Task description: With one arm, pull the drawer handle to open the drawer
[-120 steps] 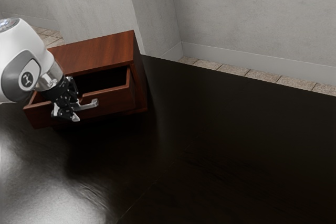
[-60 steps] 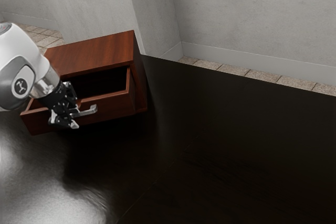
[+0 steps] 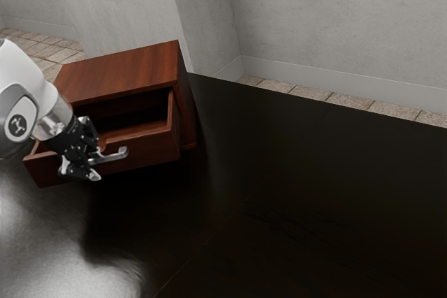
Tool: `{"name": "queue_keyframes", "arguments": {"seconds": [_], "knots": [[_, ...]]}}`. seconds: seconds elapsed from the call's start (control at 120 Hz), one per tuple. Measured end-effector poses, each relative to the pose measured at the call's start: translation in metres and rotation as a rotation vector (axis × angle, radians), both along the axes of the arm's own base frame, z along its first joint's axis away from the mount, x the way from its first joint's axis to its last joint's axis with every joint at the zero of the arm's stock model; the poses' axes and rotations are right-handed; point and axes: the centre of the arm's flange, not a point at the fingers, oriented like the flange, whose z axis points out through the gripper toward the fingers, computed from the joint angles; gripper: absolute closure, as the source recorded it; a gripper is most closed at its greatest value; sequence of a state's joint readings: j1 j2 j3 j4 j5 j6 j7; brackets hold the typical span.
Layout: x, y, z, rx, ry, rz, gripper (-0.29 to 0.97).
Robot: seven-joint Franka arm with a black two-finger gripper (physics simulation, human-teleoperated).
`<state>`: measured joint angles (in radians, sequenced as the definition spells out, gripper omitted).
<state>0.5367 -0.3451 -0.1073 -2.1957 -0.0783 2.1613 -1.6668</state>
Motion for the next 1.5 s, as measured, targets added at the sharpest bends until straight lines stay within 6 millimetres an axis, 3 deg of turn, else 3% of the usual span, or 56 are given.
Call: {"name": "queue_keyframes", "arguments": {"seconds": [0.408,0.567,0.725,0.808,0.875,0.958,1.025,1.092,1.2,1.267,1.5], "knots": [[-0.017,-0.008,0.003,0.001,-0.010,-0.010,0.48],[-0.021,-0.010,0.012,0.020,-0.022,-0.029,0.24],[-0.024,-0.014,0.031,0.053,-0.049,-0.050,0.11],[-0.017,-0.025,0.073,0.102,-0.088,-0.081,0.08],[-0.007,-0.036,0.135,0.139,-0.136,-0.116,0.06],[0.013,-0.071,0.217,0.146,-0.175,-0.215,0.04],[0.017,-0.098,0.238,0.119,-0.140,-0.301,0.03],[0.013,-0.099,0.232,0.083,-0.070,-0.326,0.02],[0.016,-0.095,0.176,0.012,0.106,-0.341,0.01],[0.015,-0.102,0.155,-0.041,0.162,-0.357,0.01],[0.012,-0.095,0.129,-0.047,0.266,-0.363,0.00]]}}
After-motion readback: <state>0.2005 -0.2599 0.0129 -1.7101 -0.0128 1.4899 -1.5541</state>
